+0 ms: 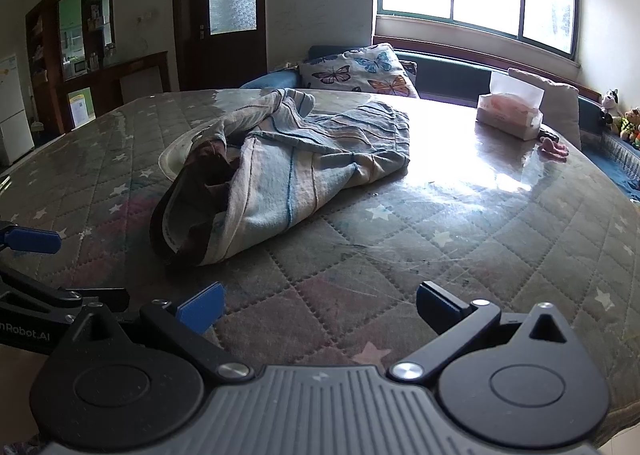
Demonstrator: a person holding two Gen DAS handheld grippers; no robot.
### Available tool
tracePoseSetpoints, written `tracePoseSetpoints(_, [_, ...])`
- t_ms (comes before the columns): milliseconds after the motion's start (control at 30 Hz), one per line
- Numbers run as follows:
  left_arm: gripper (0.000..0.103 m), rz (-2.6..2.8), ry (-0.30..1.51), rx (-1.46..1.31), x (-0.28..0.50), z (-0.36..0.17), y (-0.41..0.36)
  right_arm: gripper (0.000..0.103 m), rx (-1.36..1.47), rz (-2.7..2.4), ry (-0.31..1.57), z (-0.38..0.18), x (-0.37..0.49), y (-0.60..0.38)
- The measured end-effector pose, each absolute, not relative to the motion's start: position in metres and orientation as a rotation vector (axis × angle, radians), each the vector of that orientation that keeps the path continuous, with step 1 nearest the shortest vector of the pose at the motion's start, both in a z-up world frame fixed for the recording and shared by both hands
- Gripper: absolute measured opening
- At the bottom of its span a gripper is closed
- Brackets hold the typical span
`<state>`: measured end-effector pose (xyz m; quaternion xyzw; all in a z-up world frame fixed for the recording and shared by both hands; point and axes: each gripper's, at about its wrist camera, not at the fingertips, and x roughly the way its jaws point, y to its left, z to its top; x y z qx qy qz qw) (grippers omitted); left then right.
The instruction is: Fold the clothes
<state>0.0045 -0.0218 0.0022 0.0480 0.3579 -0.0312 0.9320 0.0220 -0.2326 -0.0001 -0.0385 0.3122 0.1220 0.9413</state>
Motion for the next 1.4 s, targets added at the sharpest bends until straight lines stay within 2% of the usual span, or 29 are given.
tracePoseSetpoints(467, [0.103,-0.077,0.703,0.106,0.027,0.016,-0.023,0.103,-0.086,0.263,0.644,0.003,0.043,-0.228])
tracePoseSetpoints(700, [0.102,-0.075,0.64,0.105,0.053,0.042,-0.02,0.103,-0.062,0.285,0.656,0.008,0.061,-0.23])
tracePoseSetpoints(933, [0.087,-0.102,0.585,0.086,0.095,0.073,-0.02,0.102,-0.047,0.298,0.652,0.023,0.087,-0.233])
tracePoseSetpoints(1267, [0.083,-0.186,0.665,0.047,0.191,0.078,-0.043,0.09,-0.022,0.309,0.662,0.034,0.127,-0.235])
tracePoseSetpoints(1367, [0.076,-0.203,0.72,0.054,0.222,0.066,-0.049,0.087,-0.024,0.321,0.668,0.035,0.138,-0.232])
tracePoseSetpoints(1400, [0.065,-0.2,0.737,0.059,0.23,0.061,-0.05,0.086,-0.025,0.322,0.67,0.035,0.141,-0.232])
